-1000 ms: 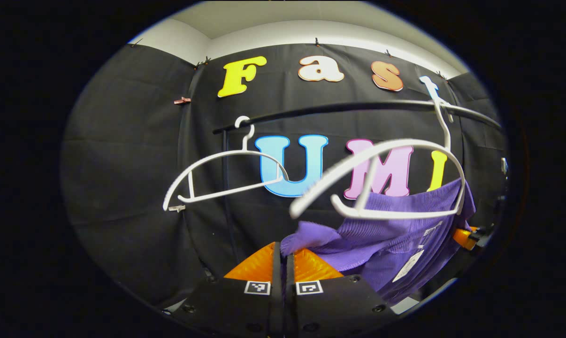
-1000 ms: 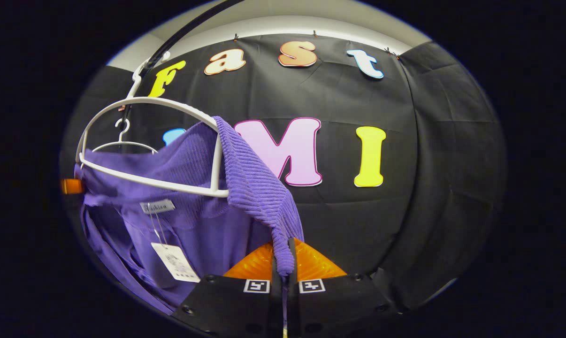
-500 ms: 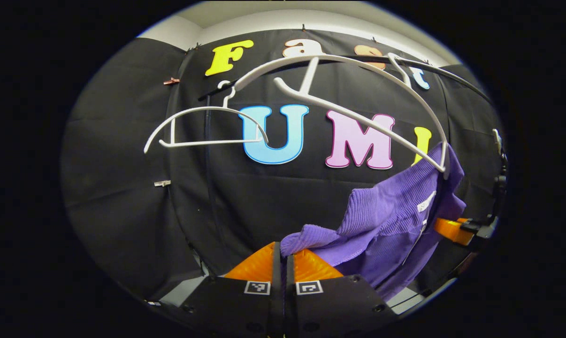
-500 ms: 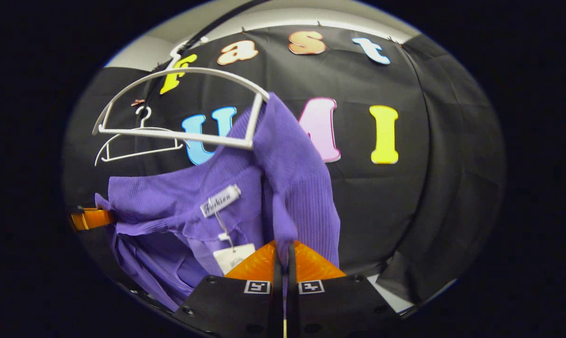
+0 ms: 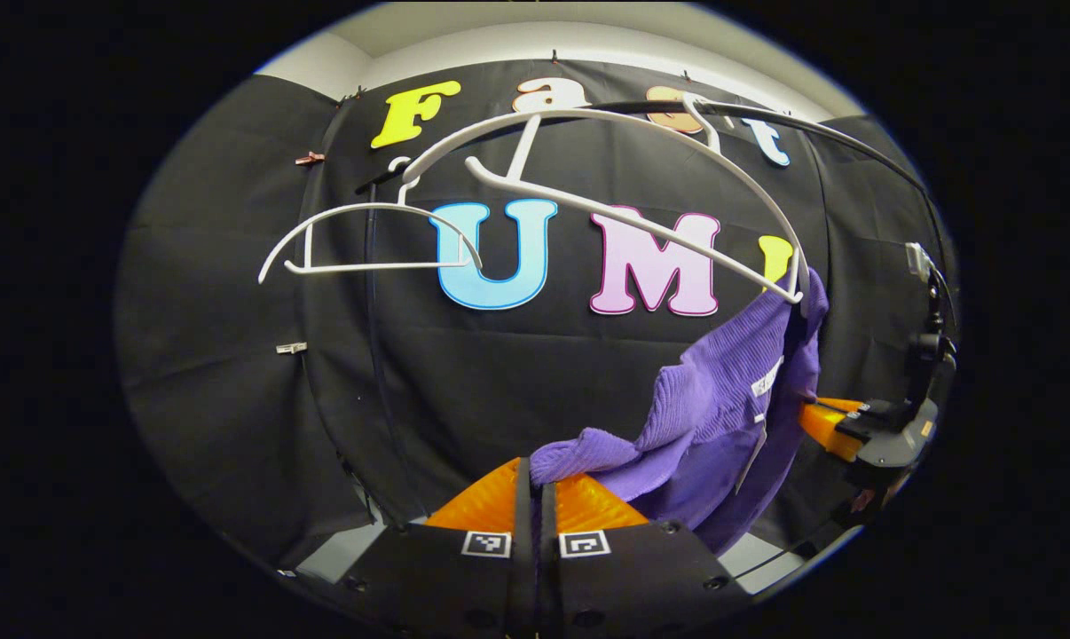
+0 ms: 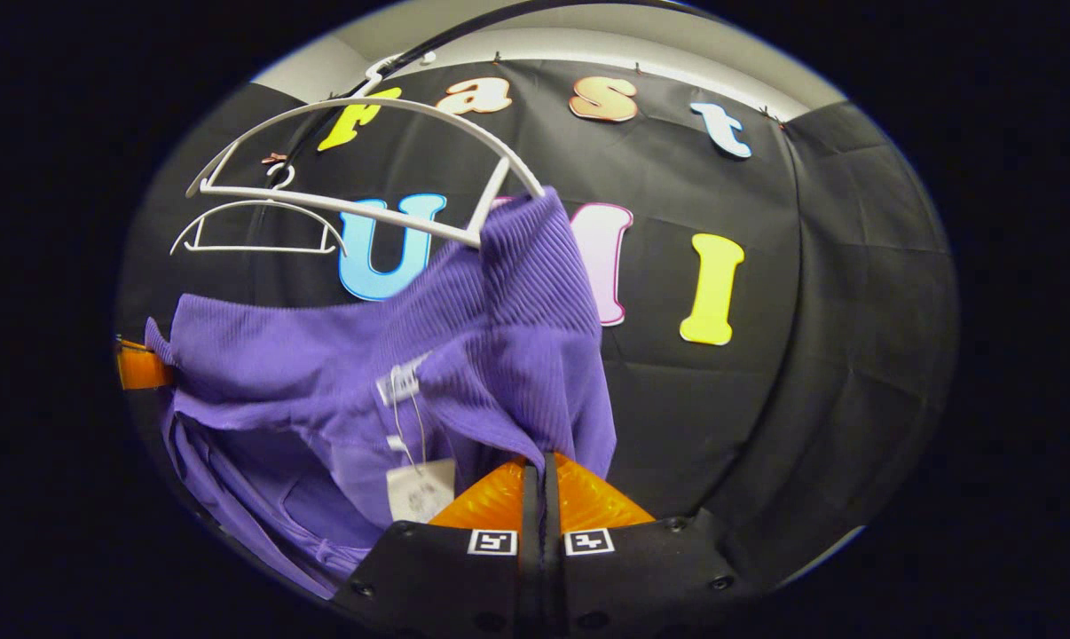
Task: Grasp the clothes on the hanger with both hands and then place them into the laundry hamper below.
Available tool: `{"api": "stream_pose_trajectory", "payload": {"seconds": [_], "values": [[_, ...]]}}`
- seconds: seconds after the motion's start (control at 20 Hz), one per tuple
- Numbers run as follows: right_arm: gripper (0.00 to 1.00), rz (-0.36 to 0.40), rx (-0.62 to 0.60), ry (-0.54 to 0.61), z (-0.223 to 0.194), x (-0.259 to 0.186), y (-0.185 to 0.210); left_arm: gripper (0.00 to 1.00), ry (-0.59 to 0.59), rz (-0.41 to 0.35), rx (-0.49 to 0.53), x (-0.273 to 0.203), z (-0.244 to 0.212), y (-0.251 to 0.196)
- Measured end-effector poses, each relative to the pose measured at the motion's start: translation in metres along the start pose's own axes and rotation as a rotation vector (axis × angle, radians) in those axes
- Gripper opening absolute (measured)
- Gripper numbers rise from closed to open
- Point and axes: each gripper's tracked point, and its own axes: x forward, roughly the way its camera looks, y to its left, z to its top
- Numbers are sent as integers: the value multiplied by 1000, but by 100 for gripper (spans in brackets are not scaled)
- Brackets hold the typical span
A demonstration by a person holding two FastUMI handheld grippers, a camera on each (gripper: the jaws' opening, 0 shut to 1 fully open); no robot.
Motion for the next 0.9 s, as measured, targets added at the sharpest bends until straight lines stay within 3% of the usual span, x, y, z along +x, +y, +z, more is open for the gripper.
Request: {"api": "stream_pose_trajectory", "payload": {"seconds": [0.15, 0.2, 0.3, 0.4, 0.6, 0.9], "values": [[5, -90, 169, -93, 37, 1, -39, 6, -4, -14, 6, 2, -1, -3], [5, -79, 194, -69, 30, 1, -30, 5, -9, -24, 6, 3, -3, -7], [5, 13, 216, -35, 13, -6, -5, 5, -4, -53, 7, 6, -15, -20], [5, 87, 138, 10, -20, -28, 20, 6, 42, -101, 26, 9, -46, -42], [5, 127, 121, 174, -115, -68, 46, 6, 125, -208, 95, 7, -124, -87], [5, 206, 189, 436, -249, -88, 70, 5, 293, -252, 27, 11, -236, -104]]}}
